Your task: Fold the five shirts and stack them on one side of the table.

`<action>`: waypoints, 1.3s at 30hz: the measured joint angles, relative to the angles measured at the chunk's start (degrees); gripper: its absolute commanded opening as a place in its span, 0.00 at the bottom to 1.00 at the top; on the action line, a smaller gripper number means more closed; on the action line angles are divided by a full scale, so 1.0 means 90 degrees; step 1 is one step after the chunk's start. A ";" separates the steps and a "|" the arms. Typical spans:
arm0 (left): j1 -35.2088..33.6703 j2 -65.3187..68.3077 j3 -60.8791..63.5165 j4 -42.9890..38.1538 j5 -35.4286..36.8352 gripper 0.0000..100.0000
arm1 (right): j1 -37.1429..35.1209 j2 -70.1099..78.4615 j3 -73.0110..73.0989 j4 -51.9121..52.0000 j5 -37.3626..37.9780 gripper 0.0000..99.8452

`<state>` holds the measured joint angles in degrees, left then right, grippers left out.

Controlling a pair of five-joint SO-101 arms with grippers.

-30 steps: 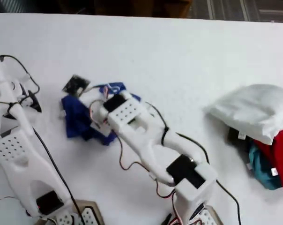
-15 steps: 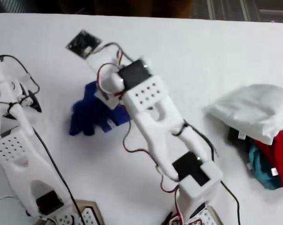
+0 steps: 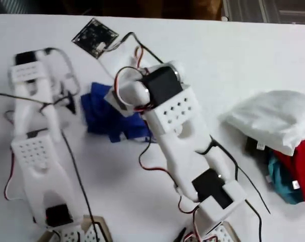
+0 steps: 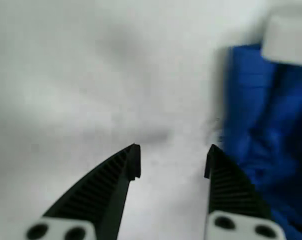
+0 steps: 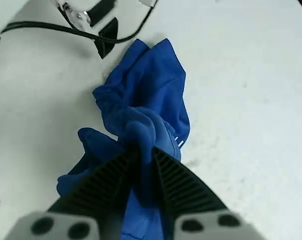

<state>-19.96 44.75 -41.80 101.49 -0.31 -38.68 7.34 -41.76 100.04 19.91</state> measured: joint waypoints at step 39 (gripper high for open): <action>0.1035 0.1358 -0.3155 -0.0225 0.1074 0.03 | 0.1680 -0.1856 0.2520 0.0020 0.1045 0.02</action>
<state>-10.64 56.97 -70.20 99.47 9.36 -23.56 -9.36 -19.08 100.22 29.32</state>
